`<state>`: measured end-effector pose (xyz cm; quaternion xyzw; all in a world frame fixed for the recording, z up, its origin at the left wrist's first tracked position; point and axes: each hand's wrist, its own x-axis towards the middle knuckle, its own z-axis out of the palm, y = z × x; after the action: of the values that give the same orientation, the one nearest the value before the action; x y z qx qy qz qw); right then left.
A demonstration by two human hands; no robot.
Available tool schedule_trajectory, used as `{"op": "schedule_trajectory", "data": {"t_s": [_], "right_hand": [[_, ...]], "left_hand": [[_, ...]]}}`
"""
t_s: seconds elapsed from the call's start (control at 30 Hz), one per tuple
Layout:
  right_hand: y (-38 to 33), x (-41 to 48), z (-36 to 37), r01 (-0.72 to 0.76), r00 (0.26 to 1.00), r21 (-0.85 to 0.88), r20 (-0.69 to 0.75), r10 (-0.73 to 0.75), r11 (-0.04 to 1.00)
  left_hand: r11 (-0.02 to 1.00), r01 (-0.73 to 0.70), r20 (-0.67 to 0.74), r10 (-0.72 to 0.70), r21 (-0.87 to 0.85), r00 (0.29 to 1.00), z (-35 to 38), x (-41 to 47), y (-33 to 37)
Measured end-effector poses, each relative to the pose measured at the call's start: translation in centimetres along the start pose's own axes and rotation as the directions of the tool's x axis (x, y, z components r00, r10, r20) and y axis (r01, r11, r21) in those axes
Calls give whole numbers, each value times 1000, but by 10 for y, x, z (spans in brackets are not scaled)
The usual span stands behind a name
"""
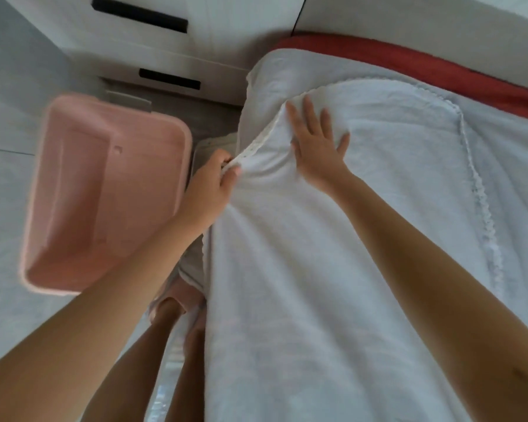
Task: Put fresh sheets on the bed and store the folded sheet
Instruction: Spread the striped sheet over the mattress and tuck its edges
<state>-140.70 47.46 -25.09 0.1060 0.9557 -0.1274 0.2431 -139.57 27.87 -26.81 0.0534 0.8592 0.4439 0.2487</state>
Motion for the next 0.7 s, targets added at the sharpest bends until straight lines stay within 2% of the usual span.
{"op": "schedule_trajectory", "data": {"t_s": [0.07,0.13,0.23,0.3,0.37,0.43,0.5,0.6,0.7], "right_hand": [[-1,0,-1,-25,1000,2,16,25,1000],[-10,-1,-1,-61,998,12,18,61,998],[-26,-4,1,-94,992,13,-85,95,995],[-34,-10,4,-11,980,-52,-200,0,999],[-40,-14,9,163,948,-180,-245,-205,970],[-49,-15,14,256,934,-259,-182,-308,931],[-57,-12,18,257,943,-282,-137,-304,924],[-66,-3,18,254,937,-301,-158,-310,919],[-72,8,12,233,951,-314,-127,-283,920]], "left_hand": [[999,29,-21,-30,-34,999,2,4,-13],[975,169,11,-170,-146,985,9,2,-29],[856,409,186,-367,-316,911,28,-15,-39],[732,549,333,-441,-403,833,37,-31,-46],[632,599,385,-459,-493,801,40,-45,-52],[568,582,365,-457,-582,811,34,-55,-58],[512,552,359,-431,-658,828,23,-61,-60],[521,530,353,-405,-669,844,2,-66,-70],[650,517,357,-374,-557,856,-14,-67,-76]]}}
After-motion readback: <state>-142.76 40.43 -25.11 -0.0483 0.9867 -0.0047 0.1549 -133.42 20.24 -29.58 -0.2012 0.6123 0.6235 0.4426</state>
